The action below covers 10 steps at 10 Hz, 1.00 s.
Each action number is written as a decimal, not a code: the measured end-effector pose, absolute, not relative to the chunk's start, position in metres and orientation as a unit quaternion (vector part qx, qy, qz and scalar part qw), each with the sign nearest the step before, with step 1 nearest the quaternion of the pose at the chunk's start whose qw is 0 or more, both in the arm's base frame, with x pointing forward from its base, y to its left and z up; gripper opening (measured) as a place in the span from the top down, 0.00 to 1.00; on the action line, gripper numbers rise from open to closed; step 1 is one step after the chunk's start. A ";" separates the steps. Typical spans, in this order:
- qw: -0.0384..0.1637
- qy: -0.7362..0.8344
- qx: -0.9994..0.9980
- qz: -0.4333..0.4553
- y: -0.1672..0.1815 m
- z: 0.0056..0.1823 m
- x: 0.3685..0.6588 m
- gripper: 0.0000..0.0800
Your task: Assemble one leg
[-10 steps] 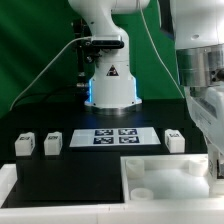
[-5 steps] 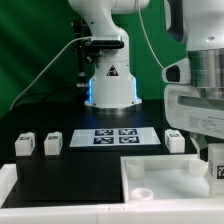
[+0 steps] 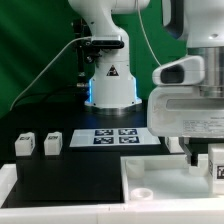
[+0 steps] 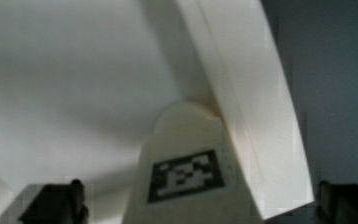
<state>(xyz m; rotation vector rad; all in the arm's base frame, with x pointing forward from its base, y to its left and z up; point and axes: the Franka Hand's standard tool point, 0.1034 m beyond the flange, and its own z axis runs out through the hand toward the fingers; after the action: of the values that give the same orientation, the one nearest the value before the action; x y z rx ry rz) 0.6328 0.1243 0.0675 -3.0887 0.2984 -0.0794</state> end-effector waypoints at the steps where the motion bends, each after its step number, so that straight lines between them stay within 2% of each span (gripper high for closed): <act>1: 0.017 0.075 -0.997 -0.027 0.129 0.067 0.633 0.19; 2: 0.017 0.090 -0.995 -0.026 0.127 0.067 0.633 0.19; 3: 0.018 0.106 -0.994 -0.026 0.127 0.067 0.633 0.33; 4: 0.018 0.117 -0.993 -0.025 0.127 0.067 0.633 0.33; 5: 0.018 0.162 -0.986 -0.023 0.125 0.066 0.632 0.56; 6: 0.019 0.200 -0.979 -0.023 0.124 0.066 0.632 0.63; 10: 0.024 0.448 -0.894 -0.020 0.122 0.064 0.634 0.63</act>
Offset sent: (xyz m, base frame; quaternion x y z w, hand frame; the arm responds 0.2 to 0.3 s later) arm 0.0000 0.0000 0.0000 0.0000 0.0000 0.0000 1.0000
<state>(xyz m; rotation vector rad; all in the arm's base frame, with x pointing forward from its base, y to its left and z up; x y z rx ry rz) 0.6336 0.1224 0.0645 -2.7655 1.3862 -0.0623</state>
